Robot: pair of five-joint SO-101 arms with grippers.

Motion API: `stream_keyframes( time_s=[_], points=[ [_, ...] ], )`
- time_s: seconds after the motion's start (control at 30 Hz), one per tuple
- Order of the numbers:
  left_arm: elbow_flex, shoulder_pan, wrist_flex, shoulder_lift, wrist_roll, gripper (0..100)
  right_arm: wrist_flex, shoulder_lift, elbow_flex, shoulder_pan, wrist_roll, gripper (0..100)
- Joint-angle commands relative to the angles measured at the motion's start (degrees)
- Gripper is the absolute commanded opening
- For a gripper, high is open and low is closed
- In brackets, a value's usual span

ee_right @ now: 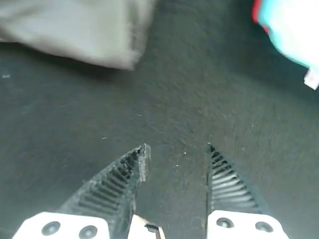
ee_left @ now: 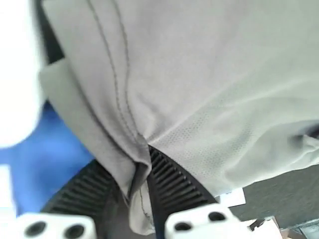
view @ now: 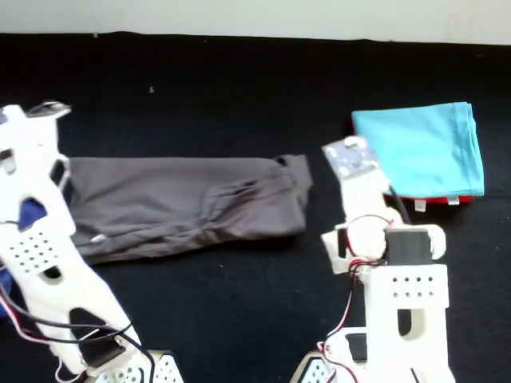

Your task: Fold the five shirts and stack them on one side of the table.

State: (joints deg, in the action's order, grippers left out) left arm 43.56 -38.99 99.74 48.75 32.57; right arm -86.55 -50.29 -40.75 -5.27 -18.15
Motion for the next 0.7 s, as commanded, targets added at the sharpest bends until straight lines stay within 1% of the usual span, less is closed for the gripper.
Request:
stream_keyframes(
  time_s=[0.0, 0.03, 0.07, 0.13, 0.2, 0.3, 0.4, 0.47, 0.57, 0.67],
  points=[
    [3.3, -0.57, 1.32, -1.63, 0.62, 1, 4.35, -1.98, -4.7, 4.7, 0.26, 1.5],
    [3.12, -0.57, 1.41, -2.59, 0.53, 1, 5.14, -2.24, -5.93, 5.85, -0.35, 0.2],
    [2.77, -0.4, 1.49, -3.82, 0.35, 1, 5.93, -2.42, -7.43, 6.9, -1.41, 2.3],
    [0.22, 0.4, 1.49, -7.52, 0.26, 1, 8.22, -2.77, -10.95, 8.75, -3.25, 0.5],
    [-4.09, 2.24, 1.49, -12.88, 0.26, 1, 11.12, -3.47, -15.16, 11.03, -4.13, 0.7],
    [-12.97, 7.16, 1.49, -23.78, 0.26, 1, 14.9, -6.02, -21.76, 13.85, -5.45, 0.7],
    [-22.11, 14.11, 1.49, -35.56, 0.18, 1, 16.22, -10.86, -26.86, 15.52, -6.59, 0.7],
    [-26.33, 19.3, 1.49, -42.42, -1.67, 1, 16.22, -15.16, -29.76, 15.69, -7.3, 0.7],
    [-28.7, 28.7, 1.41, -50.15, -3.87, 1, 16.48, -22.2, -34.51, 15.69, -7.21, 0.7],
    [-28.7, 38.73, 1.14, -53.49, -7.21, 1, 20.35, -28.09, -40.92, 15.78, -7.3, 0.7]
  ],
)
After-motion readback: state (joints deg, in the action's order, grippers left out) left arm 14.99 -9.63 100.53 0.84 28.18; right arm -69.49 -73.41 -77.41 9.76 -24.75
